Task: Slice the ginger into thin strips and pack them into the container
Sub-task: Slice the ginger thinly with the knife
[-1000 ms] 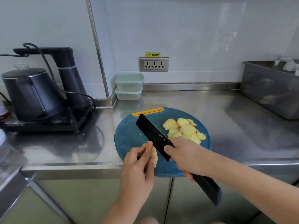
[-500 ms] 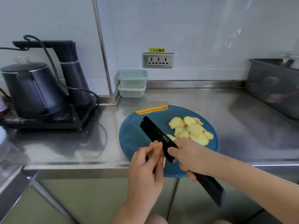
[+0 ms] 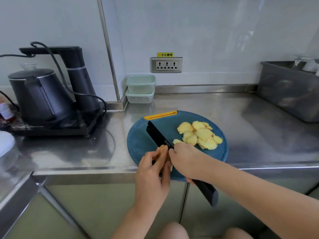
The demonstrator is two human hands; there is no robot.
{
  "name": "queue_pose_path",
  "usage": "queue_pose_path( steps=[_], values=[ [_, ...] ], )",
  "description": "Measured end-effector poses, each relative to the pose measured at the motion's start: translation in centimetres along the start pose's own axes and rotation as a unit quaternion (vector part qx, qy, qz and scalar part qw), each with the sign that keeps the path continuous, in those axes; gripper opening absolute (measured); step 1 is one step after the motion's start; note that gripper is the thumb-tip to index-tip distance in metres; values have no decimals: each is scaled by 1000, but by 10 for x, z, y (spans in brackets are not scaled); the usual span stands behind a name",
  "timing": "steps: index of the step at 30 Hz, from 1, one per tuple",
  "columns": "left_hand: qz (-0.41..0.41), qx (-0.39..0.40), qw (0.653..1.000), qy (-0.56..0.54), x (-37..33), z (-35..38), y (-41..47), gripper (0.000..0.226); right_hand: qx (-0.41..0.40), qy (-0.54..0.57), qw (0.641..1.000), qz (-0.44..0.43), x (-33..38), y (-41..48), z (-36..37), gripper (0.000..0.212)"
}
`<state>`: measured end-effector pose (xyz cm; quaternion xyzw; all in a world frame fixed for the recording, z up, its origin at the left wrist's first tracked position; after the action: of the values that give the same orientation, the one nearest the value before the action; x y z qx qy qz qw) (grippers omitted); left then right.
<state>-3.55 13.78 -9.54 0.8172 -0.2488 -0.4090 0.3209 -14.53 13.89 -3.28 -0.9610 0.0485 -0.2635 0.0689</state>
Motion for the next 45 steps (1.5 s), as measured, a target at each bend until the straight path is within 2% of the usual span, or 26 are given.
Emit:
queue_pose_path(
  steps=[3, 6, 10, 13, 16, 18, 21, 23, 27, 33, 45],
  values=[
    [-1, 2, 1000, 1, -1, 0, 1, 40, -1, -27, 999, -20, 3, 0, -2, 39],
    [-4, -2, 1000, -10, -3, -1, 0, 40, -18, -28, 999, -10, -5, 6, -4, 28],
    [-3, -6, 1000, 6, -5, 0, -1, 41, -30, 45, 998, 43, -32, 4, -20, 24],
    [-5, -9, 1000, 20, -4, 1, -2, 40, 3, 138, 988, 66, -46, -5, -28, 11],
    [-7, -7, 1000, 24, -3, 1, -3, 41, 37, 172, 982, 74, -47, -8, -32, 16],
    [-6, -7, 1000, 25, -3, 1, -3, 41, 48, 200, 974, 94, -49, -9, -35, 12],
    [-4, -12, 1000, 23, -2, 1, -4, 40, 37, 233, 966, 105, -52, -13, -42, 4],
    [-2, -15, 1000, 23, -3, 1, -4, 40, 10, 246, 965, 88, -50, -13, -45, 10],
    [4, -20, 1000, 20, -4, 1, -4, 40, -26, 220, 974, 55, -39, -18, -42, 26],
    [-11, -9, 1000, 13, -2, 2, -4, 43, 19, 166, 986, 15, -25, -27, -15, 24],
    [-7, -3, 1000, 25, -7, 0, -1, 42, -1, 125, 992, 8, -23, -32, -14, 23]
  ],
)
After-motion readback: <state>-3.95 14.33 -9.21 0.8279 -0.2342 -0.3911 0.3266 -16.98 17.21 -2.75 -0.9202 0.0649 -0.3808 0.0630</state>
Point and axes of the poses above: each hand's wrist, its own y-axis towards the middle knuckle, its own z-axis out of the palm, x = y × z, the point moved 5 cm from there along y, towards the middle knuckle, and after that the axes turned 4 degrees about y, right-handed, at the moved point
